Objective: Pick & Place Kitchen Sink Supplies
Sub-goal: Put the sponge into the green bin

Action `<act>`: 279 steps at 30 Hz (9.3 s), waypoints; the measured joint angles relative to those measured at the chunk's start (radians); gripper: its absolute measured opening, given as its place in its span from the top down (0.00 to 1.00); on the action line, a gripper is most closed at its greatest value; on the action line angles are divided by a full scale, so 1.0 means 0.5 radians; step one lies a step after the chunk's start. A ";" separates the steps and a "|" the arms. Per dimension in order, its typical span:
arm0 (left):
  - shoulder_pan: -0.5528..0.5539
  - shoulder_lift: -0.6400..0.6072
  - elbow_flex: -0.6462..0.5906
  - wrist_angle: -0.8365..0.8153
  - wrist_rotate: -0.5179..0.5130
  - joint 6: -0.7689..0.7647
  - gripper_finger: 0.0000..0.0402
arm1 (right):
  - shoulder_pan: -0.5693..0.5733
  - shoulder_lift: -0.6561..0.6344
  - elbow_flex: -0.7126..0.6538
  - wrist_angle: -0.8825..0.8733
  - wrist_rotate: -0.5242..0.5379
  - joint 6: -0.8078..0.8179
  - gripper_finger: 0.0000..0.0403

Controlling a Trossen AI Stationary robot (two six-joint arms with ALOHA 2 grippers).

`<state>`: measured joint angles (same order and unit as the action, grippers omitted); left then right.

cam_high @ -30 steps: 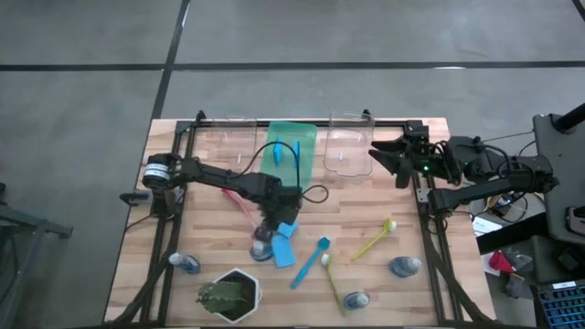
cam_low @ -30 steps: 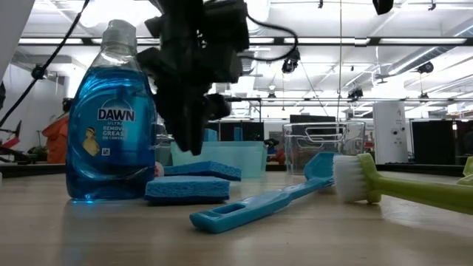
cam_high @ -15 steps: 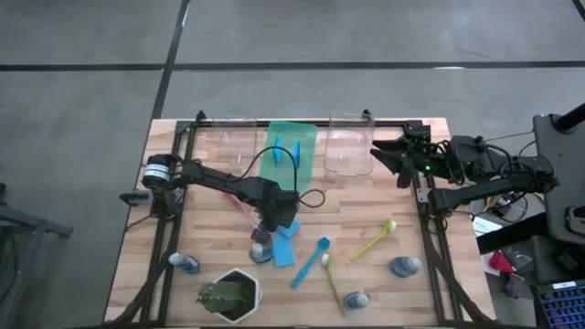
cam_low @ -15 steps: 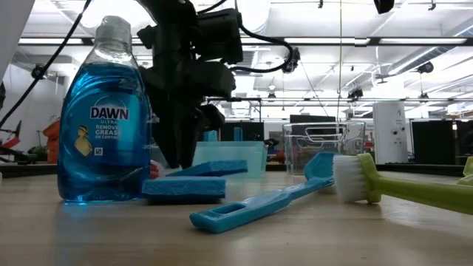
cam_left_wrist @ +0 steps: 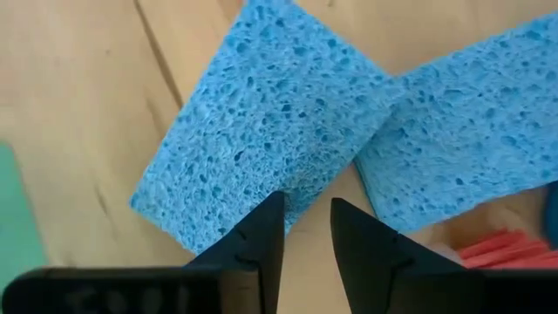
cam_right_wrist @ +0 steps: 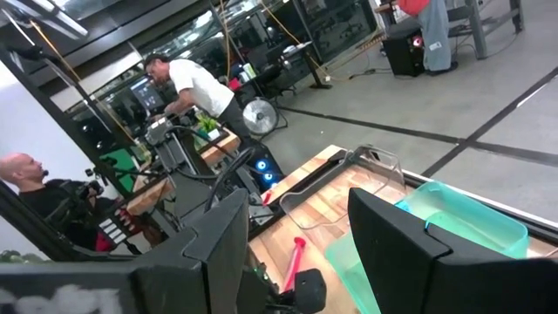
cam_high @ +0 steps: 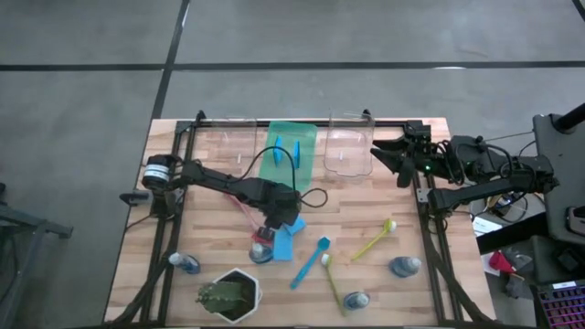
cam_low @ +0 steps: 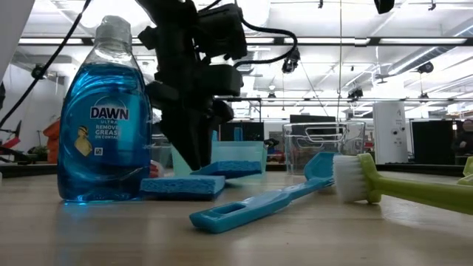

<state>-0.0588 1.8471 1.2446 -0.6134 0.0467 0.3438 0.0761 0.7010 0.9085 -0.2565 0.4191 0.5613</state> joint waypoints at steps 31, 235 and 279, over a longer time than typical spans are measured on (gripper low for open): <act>-0.187 -0.030 -0.243 0.491 -0.272 0.418 0.74 | -0.001 0.006 0.000 0.010 0.014 0.052 0.52; 0.580 0.189 0.894 -0.592 -0.951 -0.138 0.96 | 0.000 -0.105 0.169 0.226 -0.063 -0.352 0.52; 0.458 -0.149 0.993 -0.661 0.079 -0.634 0.84 | 0.000 -0.105 0.169 0.222 -0.071 -0.390 0.52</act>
<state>0.1699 1.7725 1.7409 -0.9439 0.0863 0.0266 0.0760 0.6487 0.9928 -0.1455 0.3836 0.3664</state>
